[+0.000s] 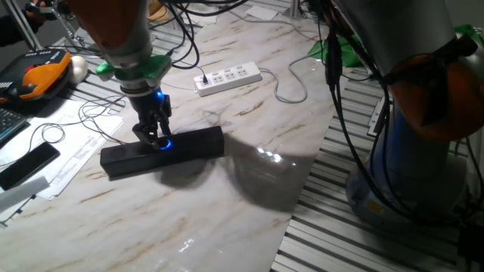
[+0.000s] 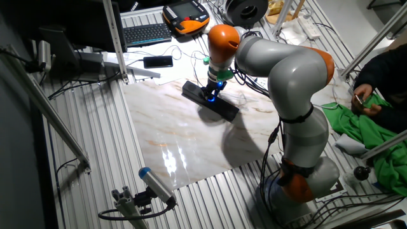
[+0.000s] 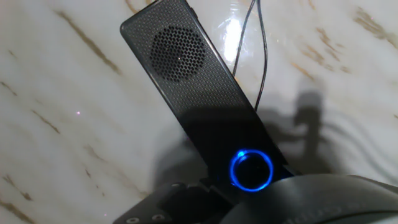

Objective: Turn the knob to increase the volume of the speaker

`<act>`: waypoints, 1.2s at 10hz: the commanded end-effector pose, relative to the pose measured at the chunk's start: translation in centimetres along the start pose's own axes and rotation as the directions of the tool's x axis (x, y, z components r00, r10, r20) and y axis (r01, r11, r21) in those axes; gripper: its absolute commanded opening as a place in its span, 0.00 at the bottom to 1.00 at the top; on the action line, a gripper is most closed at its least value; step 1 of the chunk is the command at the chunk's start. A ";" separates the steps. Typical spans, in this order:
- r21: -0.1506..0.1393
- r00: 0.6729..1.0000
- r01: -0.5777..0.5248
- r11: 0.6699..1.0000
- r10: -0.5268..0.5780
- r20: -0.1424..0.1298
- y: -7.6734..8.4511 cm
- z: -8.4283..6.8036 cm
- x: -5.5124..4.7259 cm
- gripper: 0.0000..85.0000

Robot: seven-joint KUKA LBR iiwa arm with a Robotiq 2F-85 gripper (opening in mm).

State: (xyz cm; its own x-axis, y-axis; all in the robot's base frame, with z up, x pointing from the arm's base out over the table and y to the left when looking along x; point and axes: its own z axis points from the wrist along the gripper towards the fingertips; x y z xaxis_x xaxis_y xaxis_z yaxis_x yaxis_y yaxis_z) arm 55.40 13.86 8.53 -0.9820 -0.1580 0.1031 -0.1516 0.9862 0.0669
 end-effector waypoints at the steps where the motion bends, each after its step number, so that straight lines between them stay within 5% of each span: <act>1: 0.000 1.000 0.002 1.000 -0.002 0.002 -0.1 0.0 0.0 0.60; 5: -0.004 1.000 0.004 1.000 -0.004 0.003 -0.1 0.2 0.1 0.60; 6: -0.006 1.000 0.005 1.000 -0.005 0.003 -0.1 0.2 0.1 0.40; 12: -0.006 1.000 0.008 1.000 -0.008 0.002 0.0 0.2 0.1 0.40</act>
State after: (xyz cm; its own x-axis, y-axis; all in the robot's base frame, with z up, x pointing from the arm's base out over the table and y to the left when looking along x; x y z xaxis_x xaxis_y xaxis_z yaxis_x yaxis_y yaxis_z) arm 55.32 13.88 8.38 -0.9809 -0.1660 0.1011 -0.1591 0.9845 0.0736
